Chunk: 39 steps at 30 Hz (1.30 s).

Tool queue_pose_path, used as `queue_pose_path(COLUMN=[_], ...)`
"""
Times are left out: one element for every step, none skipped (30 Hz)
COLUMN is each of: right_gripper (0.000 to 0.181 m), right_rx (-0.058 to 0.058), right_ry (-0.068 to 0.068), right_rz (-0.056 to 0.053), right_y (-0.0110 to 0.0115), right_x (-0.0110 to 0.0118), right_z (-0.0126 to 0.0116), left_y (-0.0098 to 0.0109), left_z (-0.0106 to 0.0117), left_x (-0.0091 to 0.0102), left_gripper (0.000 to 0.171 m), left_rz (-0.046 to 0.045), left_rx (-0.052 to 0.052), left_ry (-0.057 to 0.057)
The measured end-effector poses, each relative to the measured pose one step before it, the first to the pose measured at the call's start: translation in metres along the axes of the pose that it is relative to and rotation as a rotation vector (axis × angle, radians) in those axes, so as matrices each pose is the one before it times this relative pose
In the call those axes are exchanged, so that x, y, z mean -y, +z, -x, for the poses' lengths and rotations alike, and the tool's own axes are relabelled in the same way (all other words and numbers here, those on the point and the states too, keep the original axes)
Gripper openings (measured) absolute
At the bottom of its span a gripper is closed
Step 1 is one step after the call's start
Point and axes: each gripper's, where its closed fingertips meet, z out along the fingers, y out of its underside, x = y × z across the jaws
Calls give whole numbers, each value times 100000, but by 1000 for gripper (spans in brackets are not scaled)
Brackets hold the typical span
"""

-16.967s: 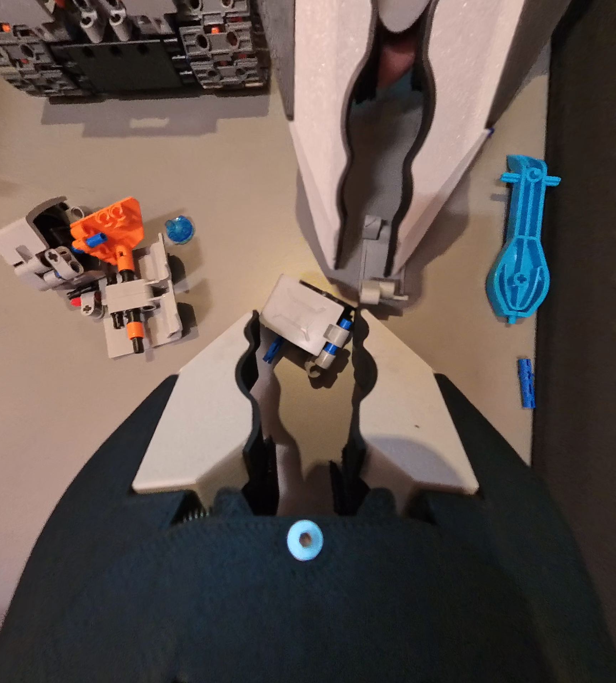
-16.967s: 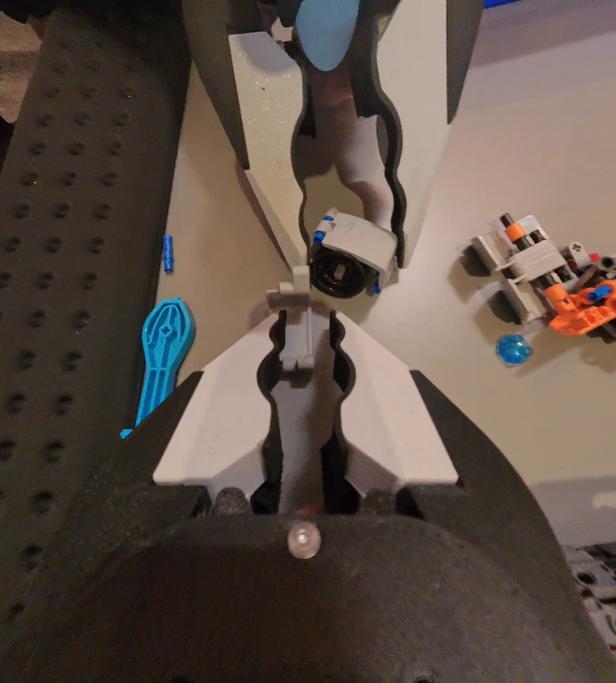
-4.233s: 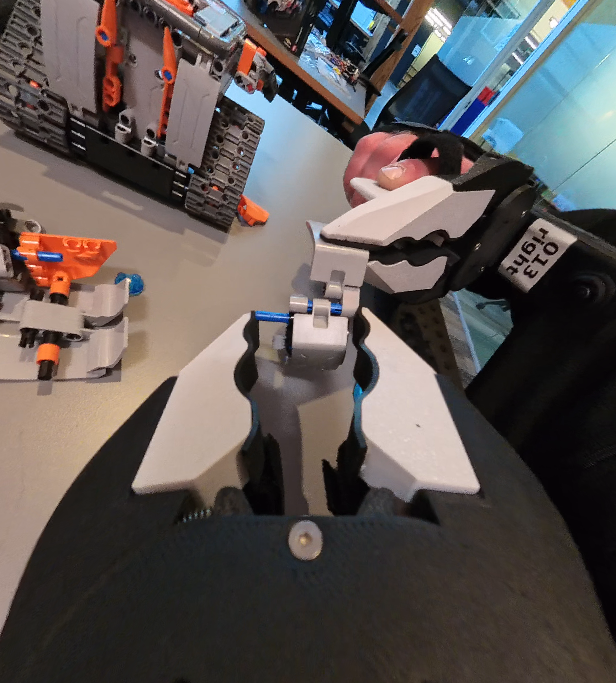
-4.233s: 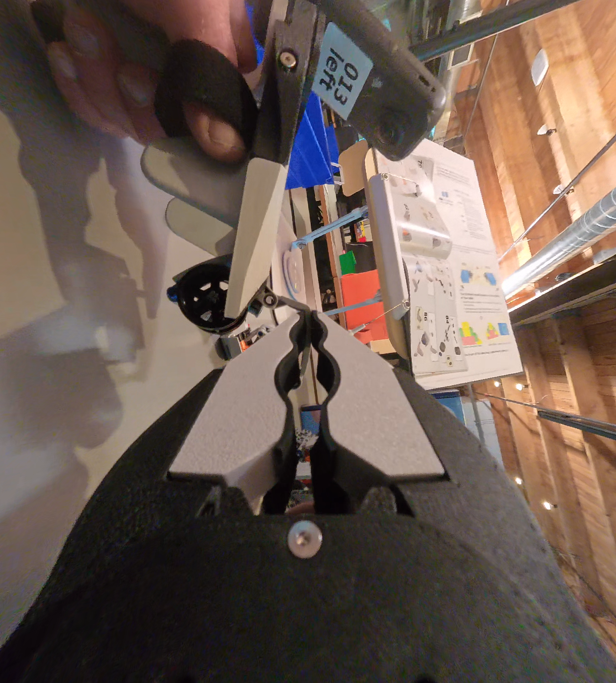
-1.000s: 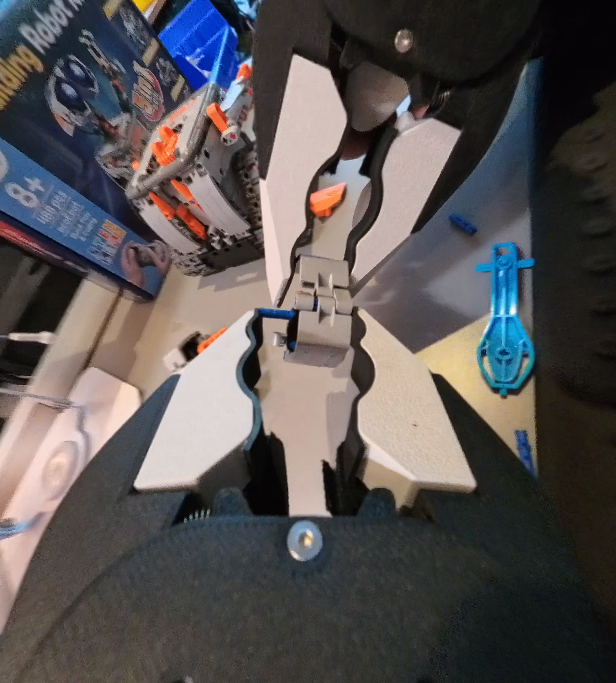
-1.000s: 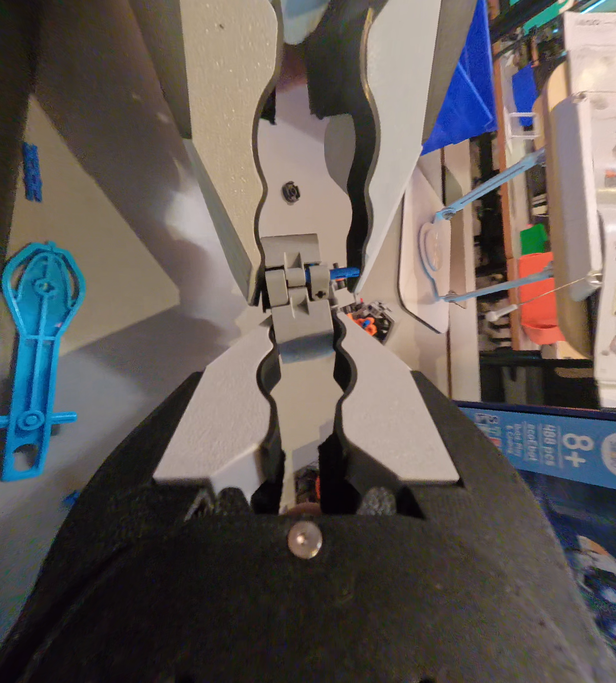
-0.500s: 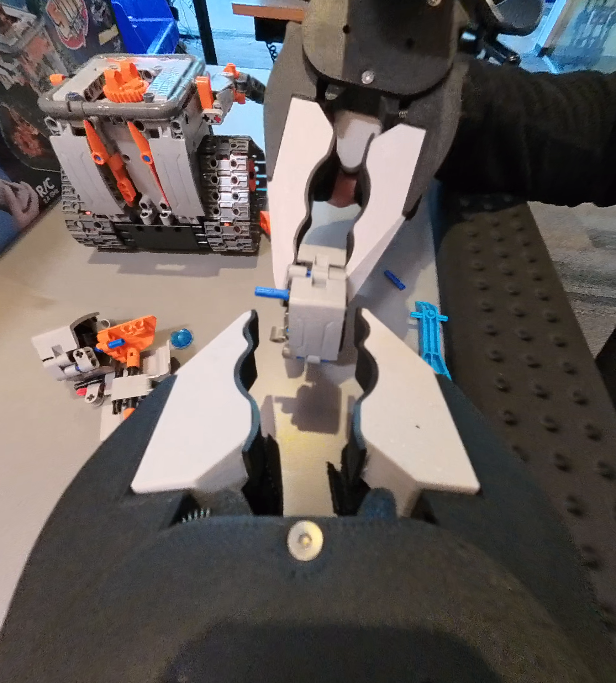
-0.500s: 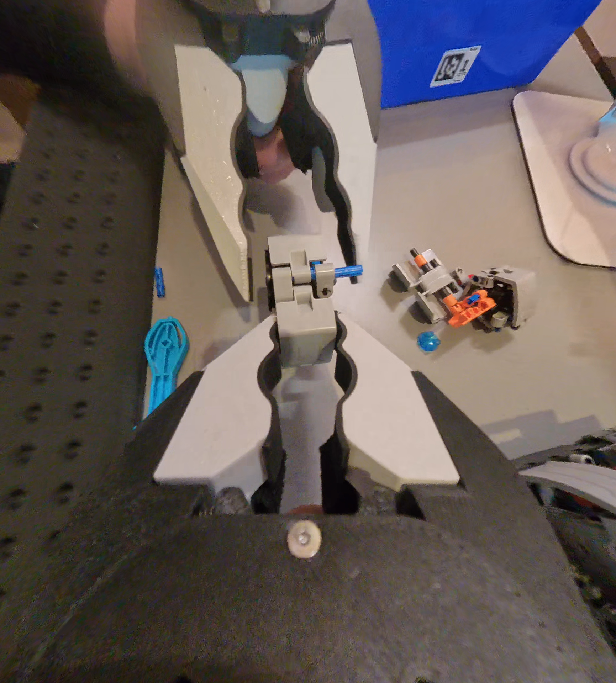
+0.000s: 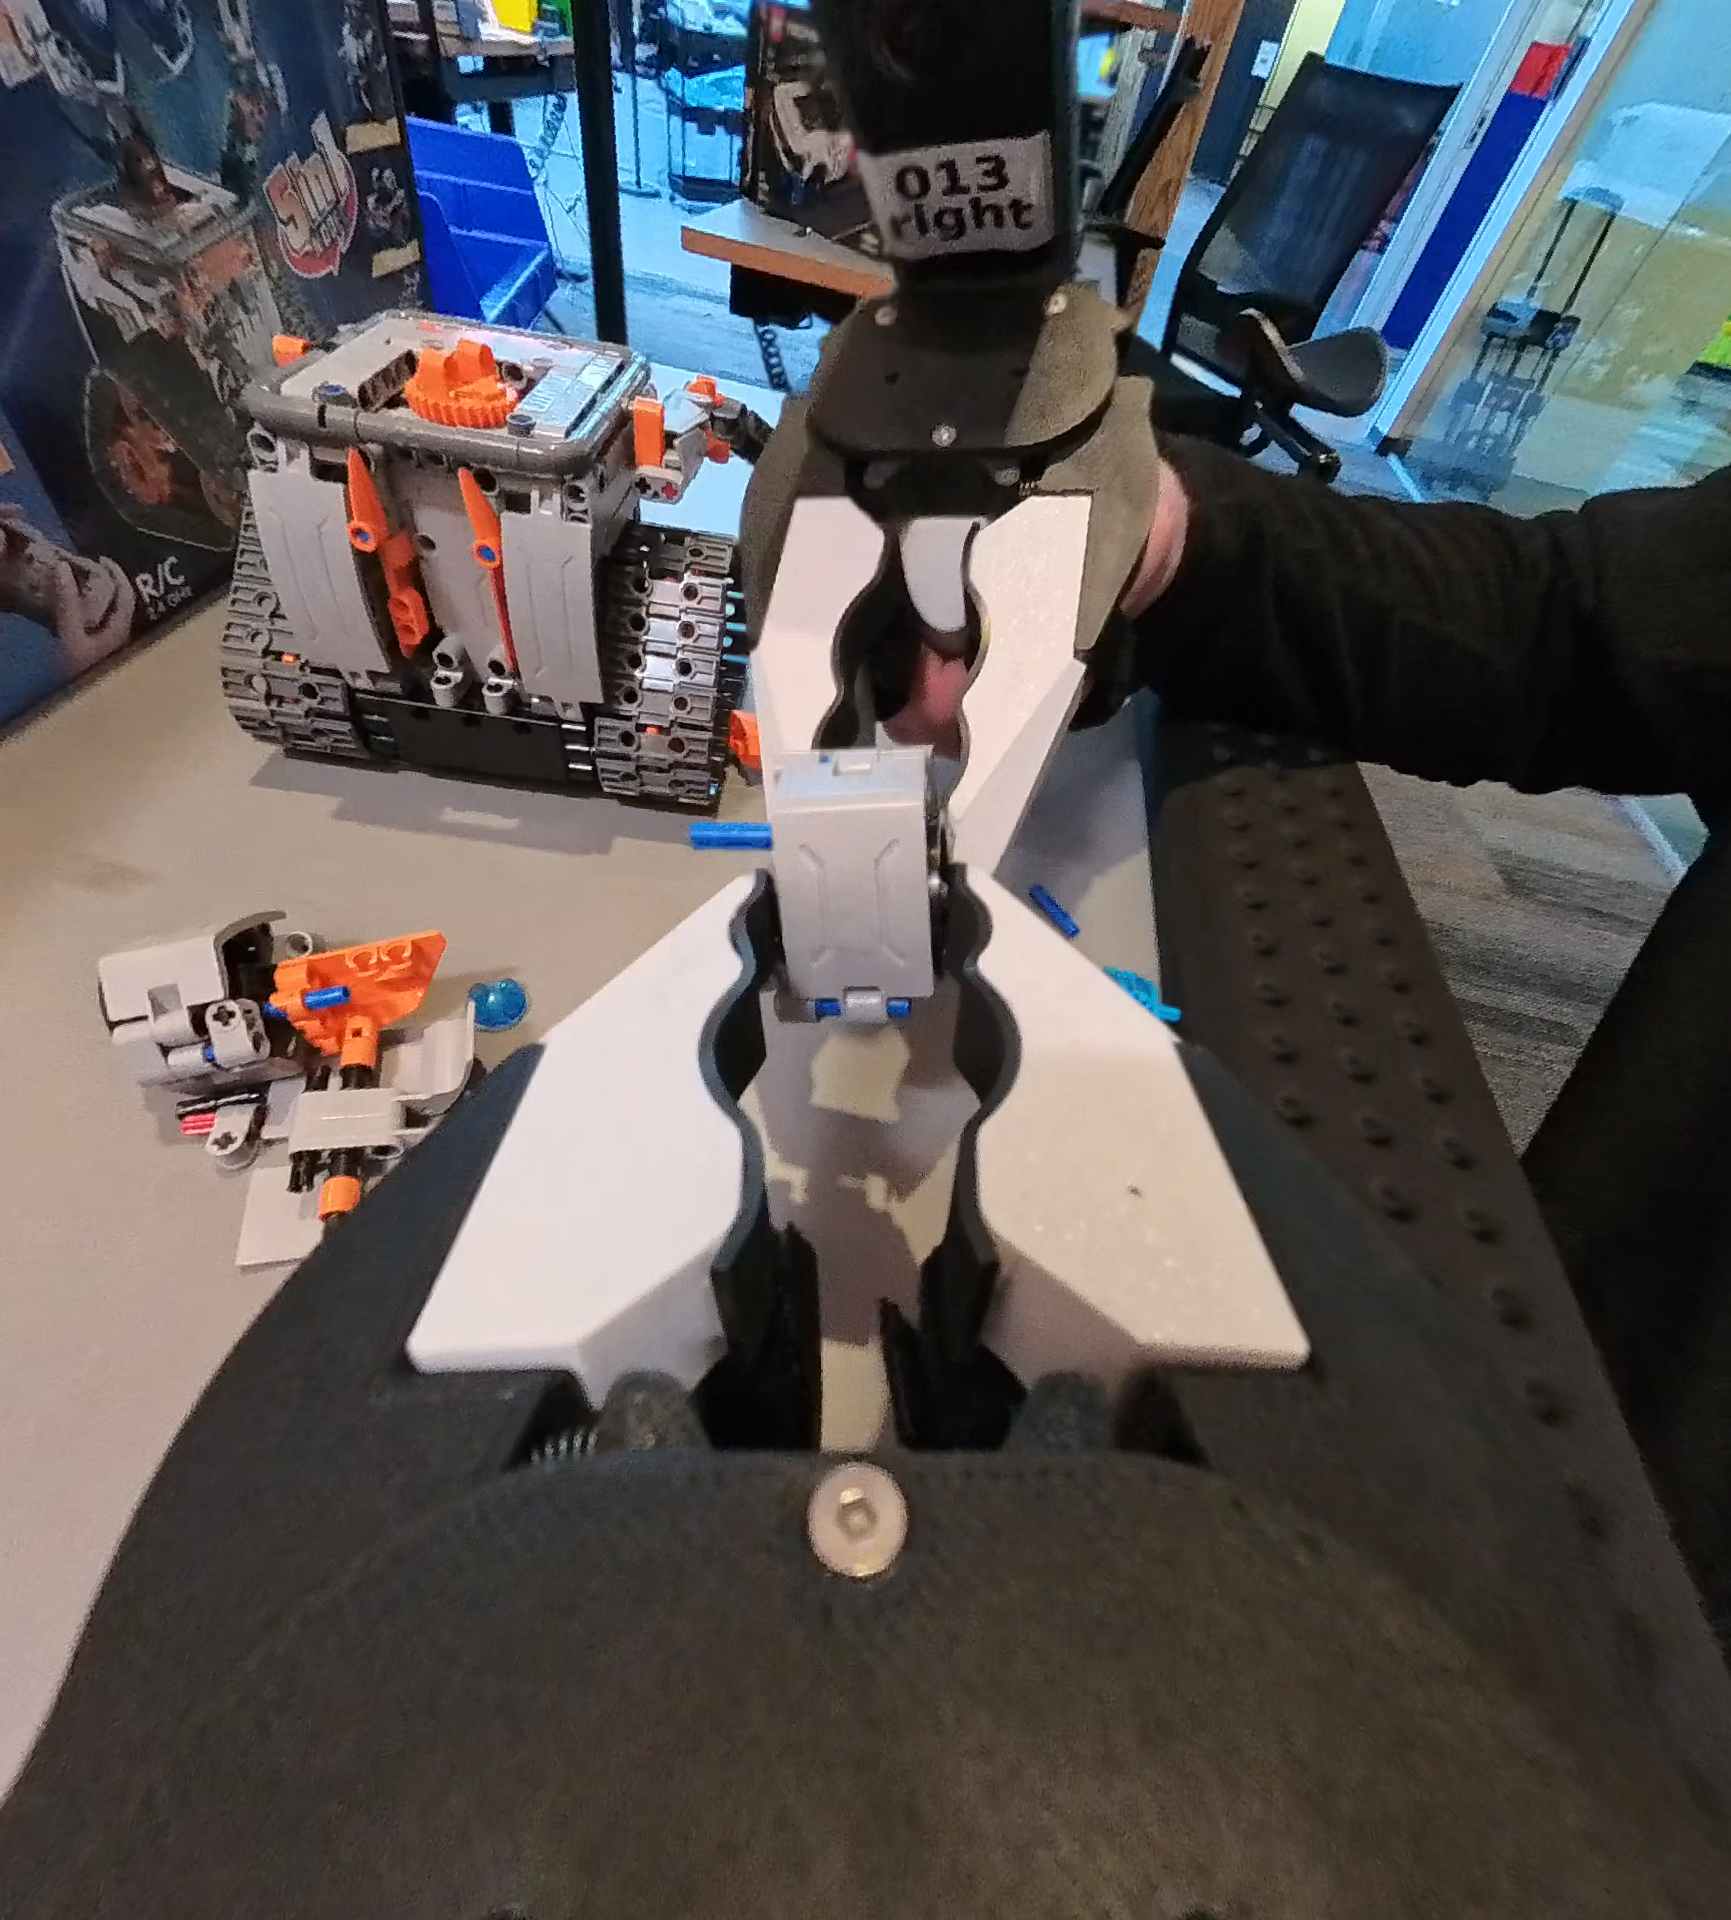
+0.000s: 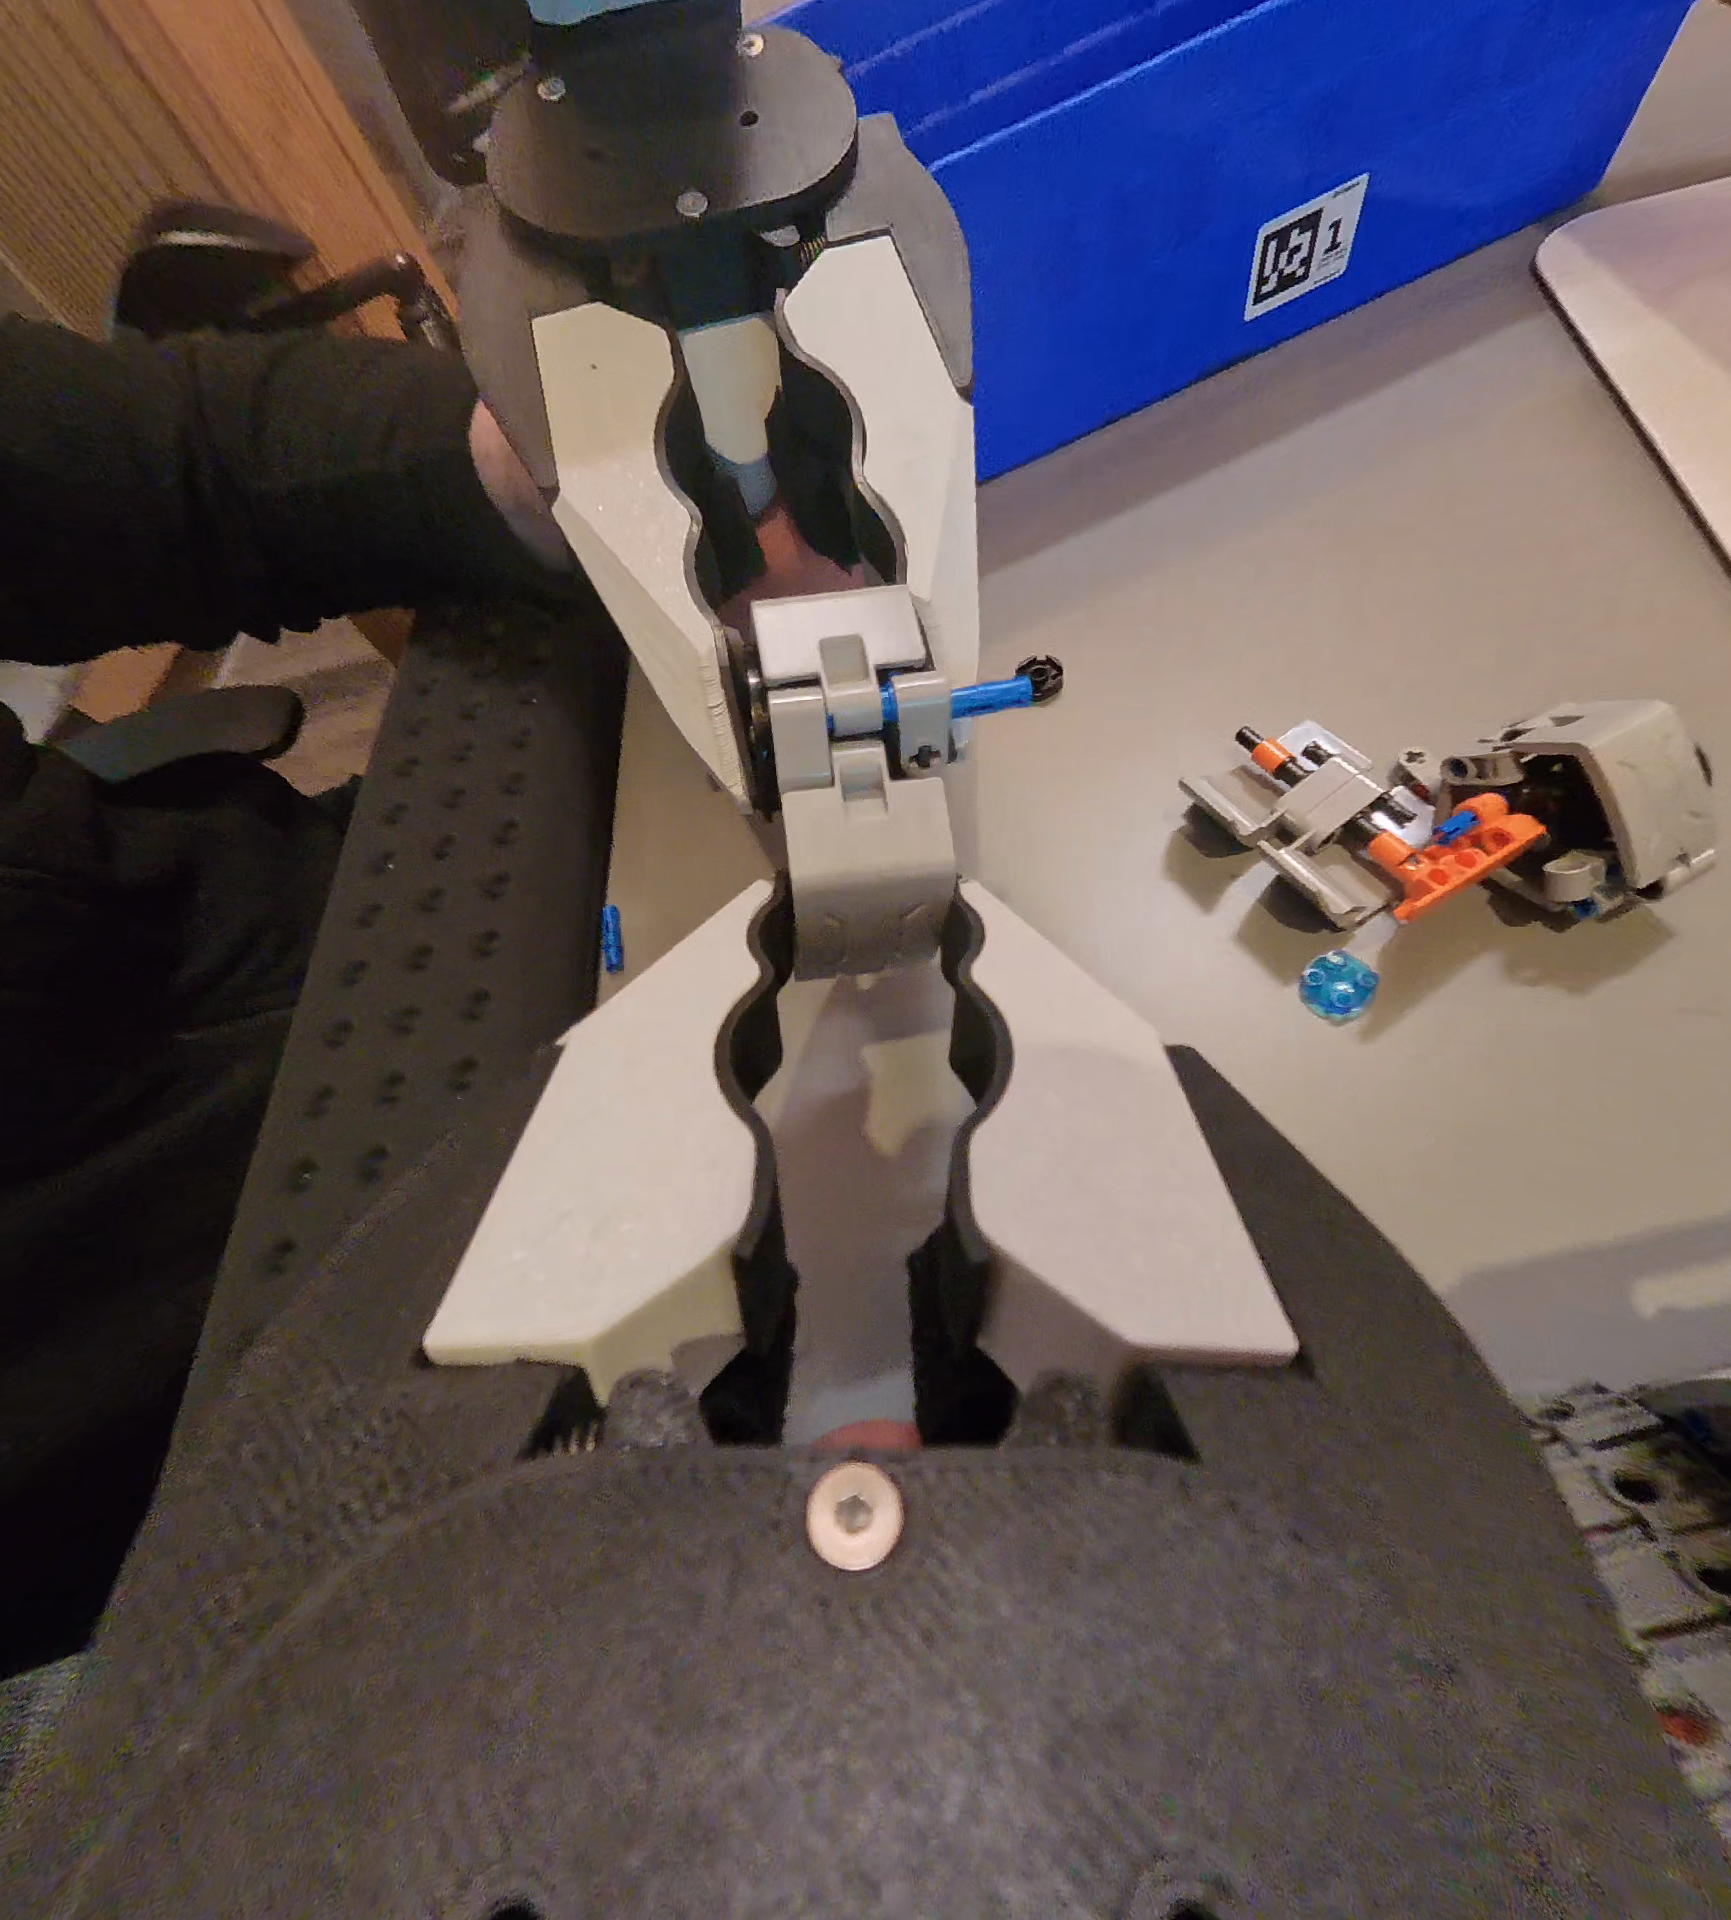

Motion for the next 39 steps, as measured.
queue_pose_path(right_gripper=[26, 25, 24, 24, 25, 25, 26, 27, 27, 28, 35, 34, 37, 42, 44, 41, 31, 19, 13, 10, 0, 0, 0, 0, 0, 3, 4, 7, 9, 12, 20, 26, 32, 35, 39, 40, 39, 32, 24], right_rx=[1216, 1231, 1227, 1061, 1056, 1333, 770, -518, -1277, -923, -1933, -4358, -4446, -3402, -4466, -5257, -2912, -1838, -1420, 107, 495, 1505, 2169, 594, -434, -587, -570, -2282, -3391, -1799, 26, 444, 221, 831, 1744, 2606, 4252, 4502, 1829], right_ry=[1548, 1211, 1467, 1937, 2431, 2192, 1159, -88, -1763, -2543, -2750, -3709, -4692, -5408, -6672, -8104, -7181, -4297, -2564, -2435, -2461, -887, 811, 583, -364, -311, -279, -746, -158, 1613, 2551, 1879, 625, -42, -217, -56, 335, 827, 1823], right_rz=[-1341, -2112, -1253, -983, -1617, -1552, -632, 377, 708, 1171, 1829, 1308, 1141, 1572, 1209, 541, -608, 188, 1906, 1750, 1180, 837, 1174, 1208, 412, -984, -1664, -2145, -3219, -4527, -3563, -736, 1047, 2023, 3226, 3580, 2900, 2234, 1991], right_y=[44, 31, 101, 145, 72, 15, 33, -13, -126, -217, -278, -338, -260, -146, -120, -161, -164, -1, 256, 392, 397, 349, 220, -32, -331, -581, -729, -786, -719, -528, -261, -16, 163, 319, 451, 514, 520, 403, 222], right_x=[179, 367, 195, 72, 109, 128, 58, 7, 31, -28, -133, -87, -44, -47, 93, 260, 411, 203, -151, -177, -128, -102, -198, -213, -100, 142, 322, 490, 671, 788, 558, 64, -279, -458, -648, -690, -602, -499, -452], right_z=[156, 228, 210, 89, -17, -6, -13, -96, -81, 17, -151, -476, -402, -161, -181, -153, 185, 171, 127, 409, 477, 483, 366, 1, -193, -269, -270, -473, -601, -424, -204, -125, -74, 108, 324, 487, 737, 704, 174], left_y=[54, 32, 22, -15, -30, -40, -51, 30, 28, -5, -76, -146, -164, -161, -149, -74, -9, 7, 81, 143, 136, 116, 119, 117, 49, -16, -39, -39, -43, 10, 142, 293, 448, 575, 560, 526, 482, 375, 216], left_z=[-21, -27, -93, -20, 107, 76, 43, 96, 41, 17, 143, 93, 56, 192, 203, 62, -21, 12, 100, -149, -174, 4, 87, 104, 31, -7, 38, 29, 43, 98, 67, -215, -402, -304, -236, -455, -494, -25, 259], left_x=[56, 56, 111, 198, 153, 123, 128, -4, -42, 41, 178, 196, 185, 176, 106, 32, 15, 51, -70, -10, 56, 38, -82, -137, -95, -6, 26, 0, 57, -74, -326, -424, -657, -913, -777, -630, -503, -393, -372], left_gripper=[31, 31, 31, 31, 31, 31, 31, 31, 31, 31, 31, 30, 31, 30, 30, 30, 30, 30, 30, 30, 30, 30, 30, 30, 31, 31, 31, 31, 31, 30, 30, 30, 30, 31, 31, 31, 31, 30, 30], left_rz=[-518, -649, -791, -1111, -933, -760, -689, 27, 290, -123, -876, -1045, -1151, -1232, -684, -340, -313, -386, 589, -20, -270, -175, 669, 841, 554, 123, 0, 128, 8, 932, 2760, 3582, 5081, 6731, 6047, 5482, 4811, 3694, 2787], left_rx=[-344, -387, -711, -420, 290, 67, -160, 558, 322, 68, 572, -462, -981, 84, 272, -358, -579, 54, 640, -1115, -1272, -67, 320, 516, 227, -24, 290, 247, 255, 908, 1383, 20, -780, 523, 1815, 481, 4, 2763, 3487], left_ry=[-1296, -496, -620, -1332, -894, -387, -693, 123, 172, -266, -860, -1484, -1796, -1645, -1283, -1140, -1006, -450, -314, -438, -1056, -453, -338, 36, 123, -116, -105, 264, -18, 1091, 2458, 2741, 2556, 3966, 4913, 4246, 3327, 3414, 2954])
